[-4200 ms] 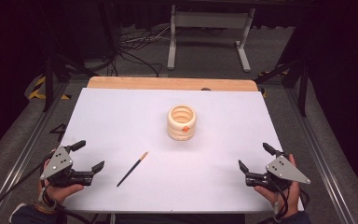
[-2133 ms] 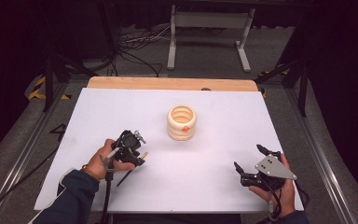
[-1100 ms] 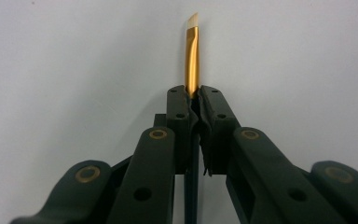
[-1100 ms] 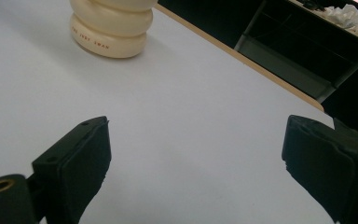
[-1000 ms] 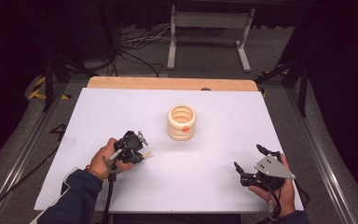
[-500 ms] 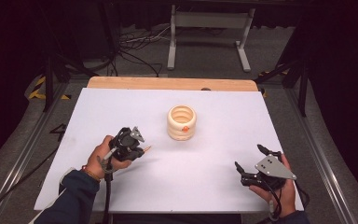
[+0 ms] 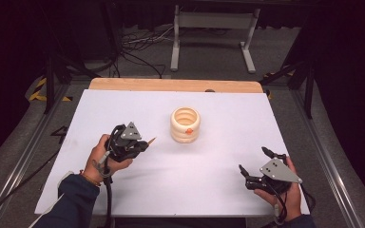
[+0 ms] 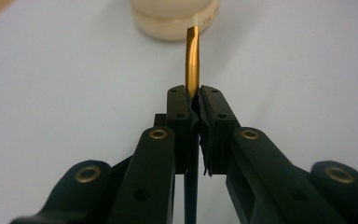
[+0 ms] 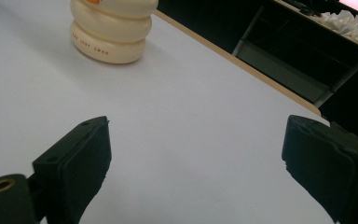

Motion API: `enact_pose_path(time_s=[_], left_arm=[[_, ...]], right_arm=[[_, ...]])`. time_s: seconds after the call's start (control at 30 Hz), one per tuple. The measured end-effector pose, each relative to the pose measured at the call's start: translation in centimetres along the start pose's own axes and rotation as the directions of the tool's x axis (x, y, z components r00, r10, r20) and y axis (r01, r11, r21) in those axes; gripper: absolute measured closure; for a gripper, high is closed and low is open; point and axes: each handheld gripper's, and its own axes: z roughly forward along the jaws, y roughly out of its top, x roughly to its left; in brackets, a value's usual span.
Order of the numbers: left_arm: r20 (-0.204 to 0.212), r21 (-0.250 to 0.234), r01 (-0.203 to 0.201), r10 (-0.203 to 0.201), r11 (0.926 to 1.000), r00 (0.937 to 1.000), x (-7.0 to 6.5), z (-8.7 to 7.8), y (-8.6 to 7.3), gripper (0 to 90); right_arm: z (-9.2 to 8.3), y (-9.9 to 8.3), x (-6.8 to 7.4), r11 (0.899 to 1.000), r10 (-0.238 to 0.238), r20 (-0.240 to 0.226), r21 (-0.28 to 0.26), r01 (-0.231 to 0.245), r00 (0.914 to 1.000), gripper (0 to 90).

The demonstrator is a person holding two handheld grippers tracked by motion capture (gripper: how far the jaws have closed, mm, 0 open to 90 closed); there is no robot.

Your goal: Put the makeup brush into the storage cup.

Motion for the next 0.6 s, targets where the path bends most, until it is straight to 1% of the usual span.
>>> enact_pose_path(time_s=[0.1,0.27,0.33,0.4,0.47,0.53,0.6], left_arm=[[-0.025,-0.042,0.008,-0.01,0.9991,0.9996,0.0,-0.5,0.1,82.9],[-0.031,-0.113,0.013,-0.017,0.9935,0.9994,0.2,-1.2,0.3,83.0],[-0.034,-0.15,0.014,-0.019,0.9885,0.9992,0.3,-1.3,0.4,82.9],[-0.039,-0.168,0.009,-0.016,0.9858,0.9991,0.3,-1.4,0.5,82.9],[-0.033,-0.196,0.004,-0.011,0.9805,0.9994,0.4,-1.5,0.6,82.9],[-0.032,-0.213,0.002,-0.009,0.977,0.9994,0.5,-1.6,0.7,82.9],[-0.033,-0.236,0.007,-0.015,0.9717,0.9994,0.5,-1.7,0.8,82.9]], right_arm=[[0.0,0.0,0.0,1.0,-0.001,-0.002,0.002,0.001,1.0,8.6],[0.0,0.0,0.0,1.0,0.0,0.0,0.001,0.0,1.0,8.5],[0.0,0.0,0.0,1.0,0.0,0.0,0.001,0.0,1.0,8.5],[0.0,0.0,0.0,1.0,-0.001,0.002,0.001,0.001,1.0,8.5],[0.0,0.0,0.0,1.0,0.0,0.002,0.002,0.0,1.0,8.5],[0.0,0.0,0.0,1.0,-0.002,0.001,0.002,0.002,1.0,8.5],[0.0,0.0,0.0,1.0,-0.003,0.009,0.0,0.003,1.0,8.6]])
